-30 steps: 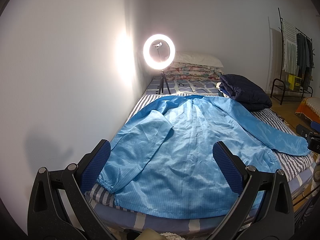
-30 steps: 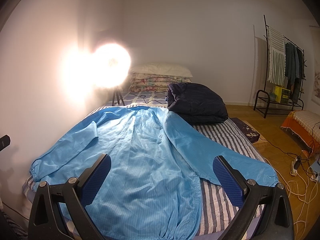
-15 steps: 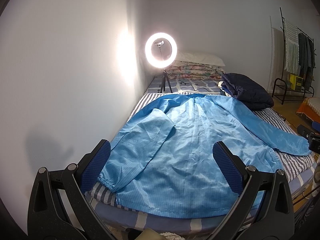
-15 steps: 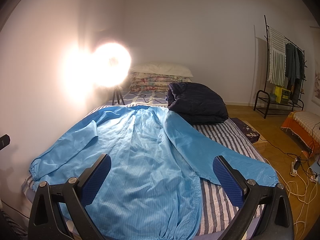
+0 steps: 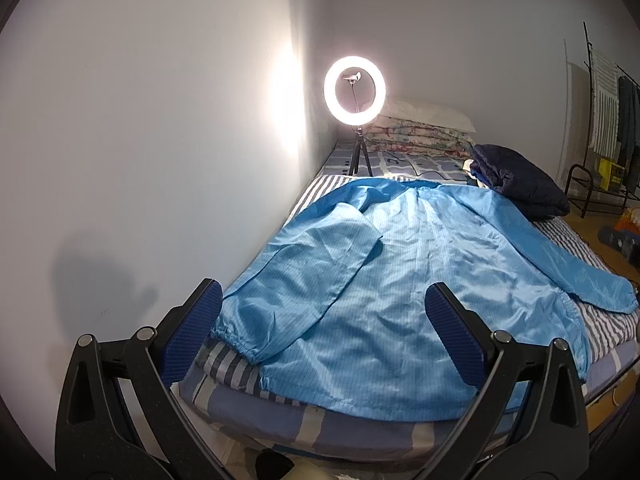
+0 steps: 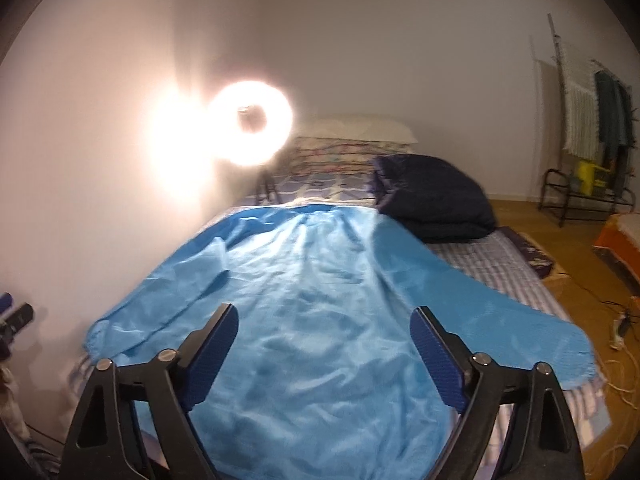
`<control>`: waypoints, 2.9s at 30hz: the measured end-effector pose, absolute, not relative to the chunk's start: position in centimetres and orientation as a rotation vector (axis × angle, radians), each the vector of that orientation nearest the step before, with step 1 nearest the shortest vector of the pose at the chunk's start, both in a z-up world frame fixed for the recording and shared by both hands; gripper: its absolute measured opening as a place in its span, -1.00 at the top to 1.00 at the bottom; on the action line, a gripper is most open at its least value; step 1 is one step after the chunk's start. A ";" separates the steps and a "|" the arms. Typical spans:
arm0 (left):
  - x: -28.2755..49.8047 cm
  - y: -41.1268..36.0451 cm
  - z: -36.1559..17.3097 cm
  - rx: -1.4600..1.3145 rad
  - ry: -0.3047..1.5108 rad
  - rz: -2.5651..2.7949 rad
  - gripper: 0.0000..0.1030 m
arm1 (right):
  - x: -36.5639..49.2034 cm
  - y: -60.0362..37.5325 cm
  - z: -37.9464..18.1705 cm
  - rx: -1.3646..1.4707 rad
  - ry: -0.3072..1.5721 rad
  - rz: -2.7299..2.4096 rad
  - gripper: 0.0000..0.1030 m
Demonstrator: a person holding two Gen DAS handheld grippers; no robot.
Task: Fold large clothes
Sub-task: 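Move the right gripper to the coat's elastic sleeve cuff and close on it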
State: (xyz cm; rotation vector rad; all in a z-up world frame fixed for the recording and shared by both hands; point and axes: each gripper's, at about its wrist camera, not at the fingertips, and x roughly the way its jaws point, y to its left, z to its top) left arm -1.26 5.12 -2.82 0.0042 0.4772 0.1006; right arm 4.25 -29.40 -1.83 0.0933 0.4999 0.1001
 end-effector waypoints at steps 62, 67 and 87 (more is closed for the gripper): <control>-6.2 16.4 -13.8 -0.471 0.736 0.302 0.07 | 18.9 12.2 -14.8 -0.107 1.129 1.165 -0.08; -6.7 17.8 -14.0 -0.504 0.708 0.283 0.07 | 18.9 15.3 -17.1 -0.156 1.166 1.084 -0.09; -6.7 19.0 -14.1 -0.461 0.710 0.258 0.27 | 20.5 9.6 -17.1 0.198 1.101 1.039 0.90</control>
